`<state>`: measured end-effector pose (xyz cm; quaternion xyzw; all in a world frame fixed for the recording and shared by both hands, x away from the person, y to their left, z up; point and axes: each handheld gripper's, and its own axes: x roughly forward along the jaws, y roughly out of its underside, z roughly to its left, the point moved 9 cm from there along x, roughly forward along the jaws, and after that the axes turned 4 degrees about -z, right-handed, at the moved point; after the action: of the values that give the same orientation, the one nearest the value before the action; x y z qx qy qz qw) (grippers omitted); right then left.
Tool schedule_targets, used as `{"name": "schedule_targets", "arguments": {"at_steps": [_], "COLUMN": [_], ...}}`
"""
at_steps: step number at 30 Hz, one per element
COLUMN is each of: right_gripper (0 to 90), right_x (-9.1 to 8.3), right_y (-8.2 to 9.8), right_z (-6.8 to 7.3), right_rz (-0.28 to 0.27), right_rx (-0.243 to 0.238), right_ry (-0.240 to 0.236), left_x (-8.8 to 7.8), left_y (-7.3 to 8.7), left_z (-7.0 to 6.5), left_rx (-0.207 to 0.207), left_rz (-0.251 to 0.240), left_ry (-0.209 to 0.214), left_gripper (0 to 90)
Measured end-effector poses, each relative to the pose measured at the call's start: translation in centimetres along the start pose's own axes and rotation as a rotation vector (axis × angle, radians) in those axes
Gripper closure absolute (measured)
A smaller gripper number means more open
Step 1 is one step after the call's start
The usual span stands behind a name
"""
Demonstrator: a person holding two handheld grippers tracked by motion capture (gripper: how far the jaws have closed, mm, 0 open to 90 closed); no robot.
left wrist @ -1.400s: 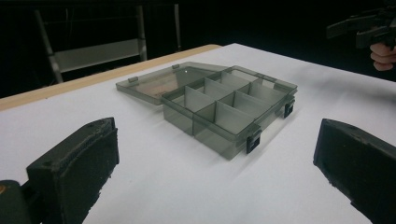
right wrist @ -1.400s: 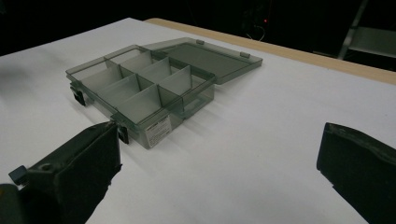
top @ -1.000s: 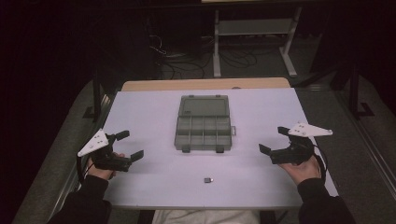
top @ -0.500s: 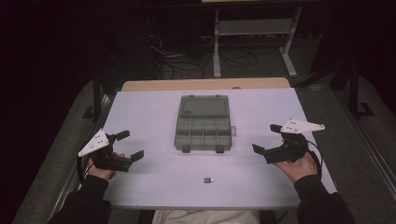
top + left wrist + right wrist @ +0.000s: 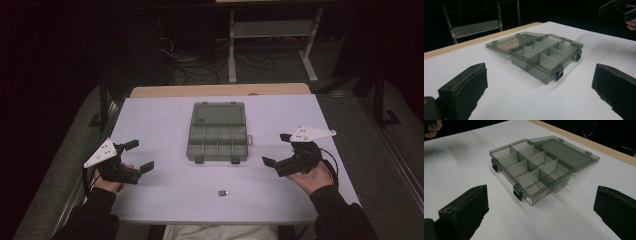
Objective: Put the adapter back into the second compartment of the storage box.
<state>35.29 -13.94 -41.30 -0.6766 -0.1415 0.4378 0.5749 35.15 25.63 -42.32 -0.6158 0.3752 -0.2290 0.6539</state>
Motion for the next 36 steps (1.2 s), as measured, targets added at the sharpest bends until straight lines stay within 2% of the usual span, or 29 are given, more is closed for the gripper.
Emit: {"name": "schedule_targets", "arguments": {"at_steps": [8, 19, 35, 36], "right_gripper": [0.0, 0.0, 0.0, 0.0], "right_x": [0.7, 1.8, 3.5, 3.9], "right_y": [-0.2, -1.1, -1.0, -0.9], "right_z": [0.9, 2.5, 4.2, 4.6], "right_rz": [0.033, 0.053, 0.12, 0.137], "right_rx": [-0.024, -0.066, -0.098, -0.107], "right_ry": [-0.031, -0.078, -0.154, -0.171], "left_x": [0.0, 0.0, 0.0, 0.0], "left_y": [0.0, 0.0, 0.0, 0.0], "left_z": [0.0, 0.0, 0.0, 0.0], "left_rx": [0.001, 0.001, 0.004, 0.005], "left_rz": [-0.003, 0.001, 0.0, 0.001], "left_ry": [-0.003, 0.003, 0.0, 0.0], "left_gripper": [0.0, 0.0, 0.0, 0.0]}}
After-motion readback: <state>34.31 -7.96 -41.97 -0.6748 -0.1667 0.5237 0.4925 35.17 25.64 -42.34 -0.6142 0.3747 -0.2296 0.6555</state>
